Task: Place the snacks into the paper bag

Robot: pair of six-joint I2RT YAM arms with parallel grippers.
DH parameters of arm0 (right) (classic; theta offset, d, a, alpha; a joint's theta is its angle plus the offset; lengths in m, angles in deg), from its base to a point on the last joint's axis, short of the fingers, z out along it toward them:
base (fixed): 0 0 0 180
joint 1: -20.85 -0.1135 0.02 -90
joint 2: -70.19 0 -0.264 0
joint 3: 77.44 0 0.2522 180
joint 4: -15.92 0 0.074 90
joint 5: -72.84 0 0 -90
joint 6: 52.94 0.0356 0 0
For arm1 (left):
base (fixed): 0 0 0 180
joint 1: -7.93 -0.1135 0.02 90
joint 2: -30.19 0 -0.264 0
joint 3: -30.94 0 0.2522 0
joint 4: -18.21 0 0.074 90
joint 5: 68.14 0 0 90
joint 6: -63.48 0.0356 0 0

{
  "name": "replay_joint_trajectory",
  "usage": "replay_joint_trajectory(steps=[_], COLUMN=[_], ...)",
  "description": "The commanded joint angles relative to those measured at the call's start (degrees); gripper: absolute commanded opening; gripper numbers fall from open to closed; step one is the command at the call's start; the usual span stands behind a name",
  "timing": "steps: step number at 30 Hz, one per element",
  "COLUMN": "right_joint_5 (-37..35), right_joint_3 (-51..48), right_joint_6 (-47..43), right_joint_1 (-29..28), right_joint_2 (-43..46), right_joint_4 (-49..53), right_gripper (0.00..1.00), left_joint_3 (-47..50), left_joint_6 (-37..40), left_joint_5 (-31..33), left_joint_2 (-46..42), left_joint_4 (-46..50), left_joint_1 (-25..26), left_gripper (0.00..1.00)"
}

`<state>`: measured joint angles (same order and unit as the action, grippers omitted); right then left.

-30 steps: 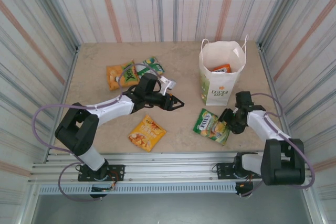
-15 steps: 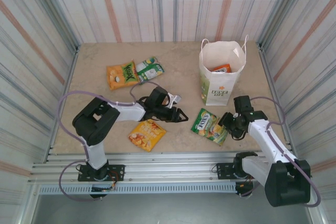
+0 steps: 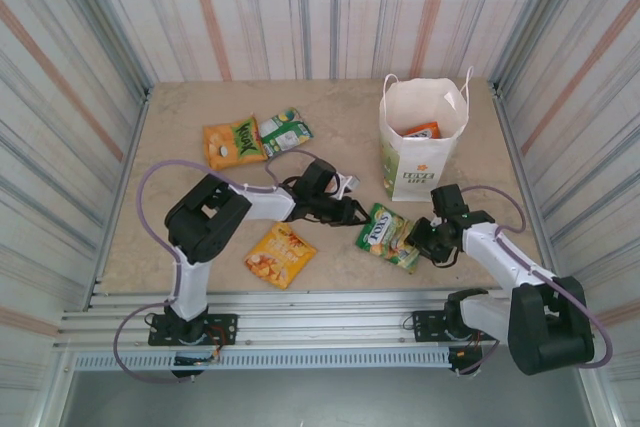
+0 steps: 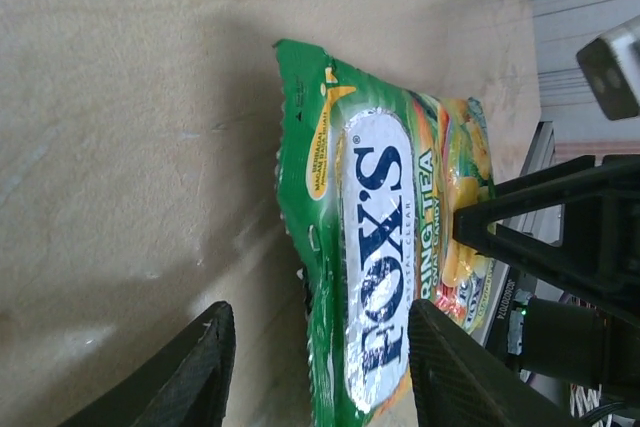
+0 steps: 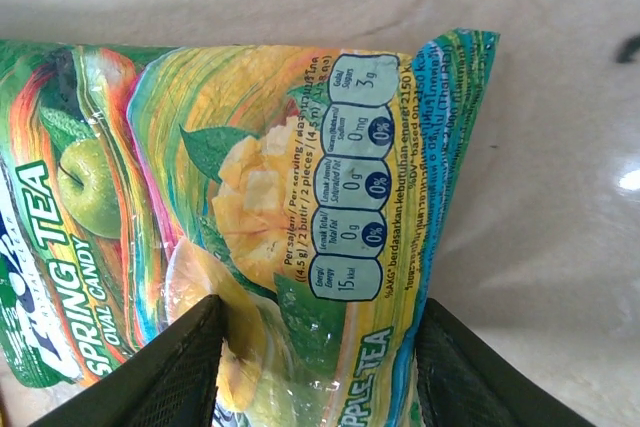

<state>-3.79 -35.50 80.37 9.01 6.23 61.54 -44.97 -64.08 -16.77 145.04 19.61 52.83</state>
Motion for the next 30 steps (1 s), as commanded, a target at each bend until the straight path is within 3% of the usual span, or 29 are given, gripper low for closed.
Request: replay_joint_trajectory(steps=[1, 12, 19, 30], right_joint_5=[1.2, 4.4, 4.2, 1.0], right_joint_3=[-1.4, -3.4, -3.9, -2.9], right_joint_6=[0.7, 3.0, 3.5, -5.1], right_joint_1=[-1.7, -5.6, -6.6, -6.1], right_joint_2=[-1.2, -2.7, -0.2, 20.8], right_joint_4=[-2.5, -10.3, -13.2, -13.6], right_gripper=[0.52, 0.49, 0.49, 0.58], left_joint_3=[-2.9, -3.1, -2.2, 1.9], left_joint_6=[0.7, -1.1, 0.4, 10.5], left_joint_5=[-1.6, -3.3, -3.4, 2.1], left_joint_2=[2.2, 4.7, 2.1, -11.5], left_joint_4=[3.4, 1.1, 1.3, 4.9], left_joint_1=[1.0, 2.3, 2.3, 2.0], left_gripper=[0.50, 0.48, 0.25, 0.09])
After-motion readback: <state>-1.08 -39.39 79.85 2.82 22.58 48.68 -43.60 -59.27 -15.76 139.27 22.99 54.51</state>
